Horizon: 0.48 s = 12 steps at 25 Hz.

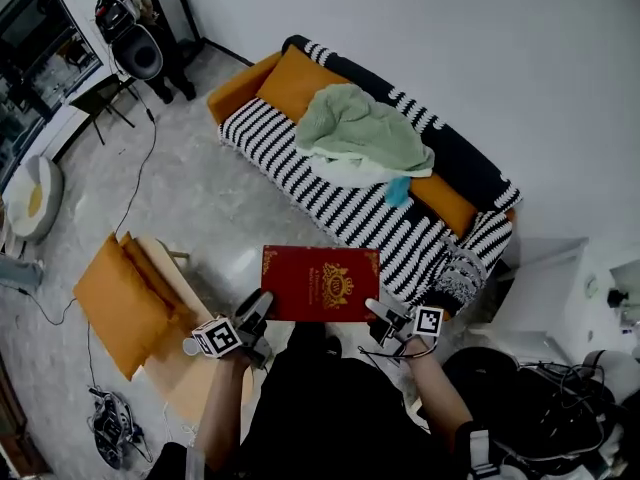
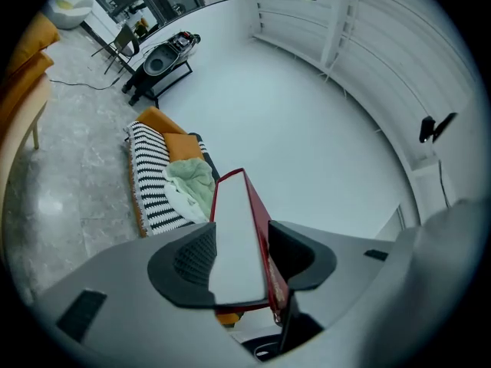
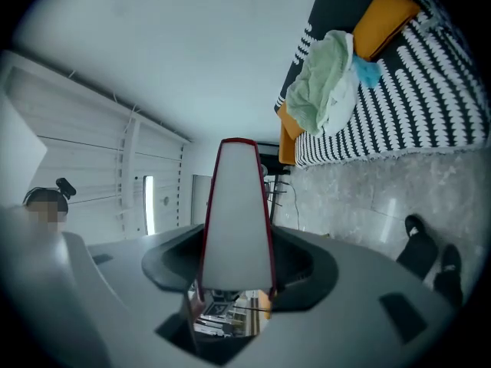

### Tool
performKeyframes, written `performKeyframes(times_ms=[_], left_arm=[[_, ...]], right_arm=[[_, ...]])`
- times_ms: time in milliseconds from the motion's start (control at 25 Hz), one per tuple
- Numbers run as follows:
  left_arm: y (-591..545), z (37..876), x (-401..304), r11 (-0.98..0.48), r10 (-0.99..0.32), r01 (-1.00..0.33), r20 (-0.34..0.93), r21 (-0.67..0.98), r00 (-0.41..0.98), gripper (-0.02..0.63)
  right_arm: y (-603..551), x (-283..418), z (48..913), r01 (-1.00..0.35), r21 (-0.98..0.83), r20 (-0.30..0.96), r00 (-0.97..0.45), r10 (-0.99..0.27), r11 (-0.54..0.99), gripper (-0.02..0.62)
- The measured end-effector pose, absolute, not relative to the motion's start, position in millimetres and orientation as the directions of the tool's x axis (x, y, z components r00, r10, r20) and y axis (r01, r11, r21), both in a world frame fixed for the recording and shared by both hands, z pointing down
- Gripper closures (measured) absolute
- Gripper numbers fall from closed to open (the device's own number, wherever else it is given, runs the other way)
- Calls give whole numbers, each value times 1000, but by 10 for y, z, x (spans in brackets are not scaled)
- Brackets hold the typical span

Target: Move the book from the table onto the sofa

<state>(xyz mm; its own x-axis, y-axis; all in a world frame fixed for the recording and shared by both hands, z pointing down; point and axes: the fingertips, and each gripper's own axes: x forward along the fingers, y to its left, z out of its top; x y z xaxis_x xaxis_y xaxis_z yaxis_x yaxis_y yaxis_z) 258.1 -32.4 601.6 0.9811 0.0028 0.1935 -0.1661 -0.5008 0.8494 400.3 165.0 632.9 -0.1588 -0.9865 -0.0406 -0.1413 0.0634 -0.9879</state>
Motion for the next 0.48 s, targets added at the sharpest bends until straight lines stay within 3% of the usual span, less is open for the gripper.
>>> performKeyframes(times_ms=[480], left_arm=[[-1036, 6201, 3693, -488, 122, -103, 184, 867, 975, 399]], right_arm=[[1119, 4898, 6508, -96, -995, 43, -49, -998, -39, 344]])
